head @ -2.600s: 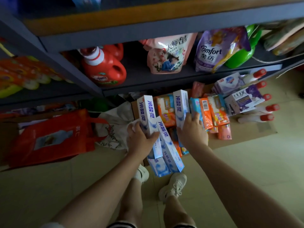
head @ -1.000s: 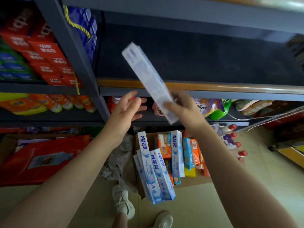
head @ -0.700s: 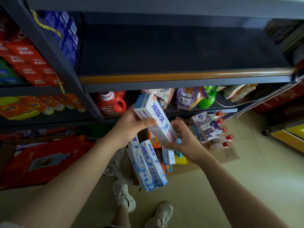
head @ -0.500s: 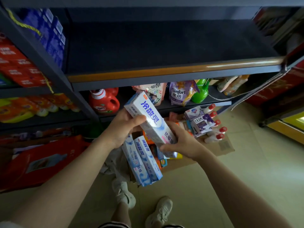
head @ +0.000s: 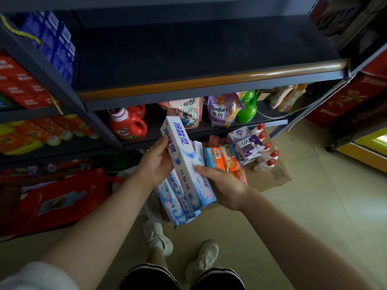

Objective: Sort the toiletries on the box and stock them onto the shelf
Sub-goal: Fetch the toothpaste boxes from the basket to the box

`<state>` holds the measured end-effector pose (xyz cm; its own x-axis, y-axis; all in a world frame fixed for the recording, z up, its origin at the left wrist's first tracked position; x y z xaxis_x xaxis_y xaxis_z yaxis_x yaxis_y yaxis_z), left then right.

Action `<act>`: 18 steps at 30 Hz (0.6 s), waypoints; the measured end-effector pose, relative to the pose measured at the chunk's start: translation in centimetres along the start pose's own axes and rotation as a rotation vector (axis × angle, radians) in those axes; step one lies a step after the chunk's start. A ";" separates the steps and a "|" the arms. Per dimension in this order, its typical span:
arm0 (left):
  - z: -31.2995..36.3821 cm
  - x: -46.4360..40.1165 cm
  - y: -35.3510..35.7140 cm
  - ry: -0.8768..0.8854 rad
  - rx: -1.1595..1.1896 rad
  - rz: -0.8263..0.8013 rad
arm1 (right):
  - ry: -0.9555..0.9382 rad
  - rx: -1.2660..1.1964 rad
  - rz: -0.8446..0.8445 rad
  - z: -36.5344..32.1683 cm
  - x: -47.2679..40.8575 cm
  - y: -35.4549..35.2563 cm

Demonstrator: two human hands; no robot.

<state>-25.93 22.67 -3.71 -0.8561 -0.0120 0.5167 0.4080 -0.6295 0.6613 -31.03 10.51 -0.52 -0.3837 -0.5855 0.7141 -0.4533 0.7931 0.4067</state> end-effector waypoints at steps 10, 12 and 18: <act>-6.5 2.3 0.7 -0.427 -0.354 0.098 | 0.078 0.201 0.264 0.4 -0.3 -2.7; -6.7 2.3 1.0 -0.422 -0.199 0.088 | -0.007 0.236 0.294 -0.8 0.0 -3.4; -8.6 2.1 0.7 -0.406 -0.187 0.034 | -0.151 0.382 0.371 -1.3 0.7 -5.7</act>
<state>-30.21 15.56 -6.83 -0.6336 0.2473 0.7330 0.3375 -0.7643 0.5495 -27.70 5.74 -1.62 -0.6716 -0.3187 0.6688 -0.5150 0.8499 -0.1121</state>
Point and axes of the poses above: each hand's wrist, its own x-axis away from the middle knuckle, its own y-axis out of the palm, z = x × y, the point moved 10 cm from there along -x, towards the middle knuckle, and after that the axes turned 3 degrees about x, right-handed, at the moved point
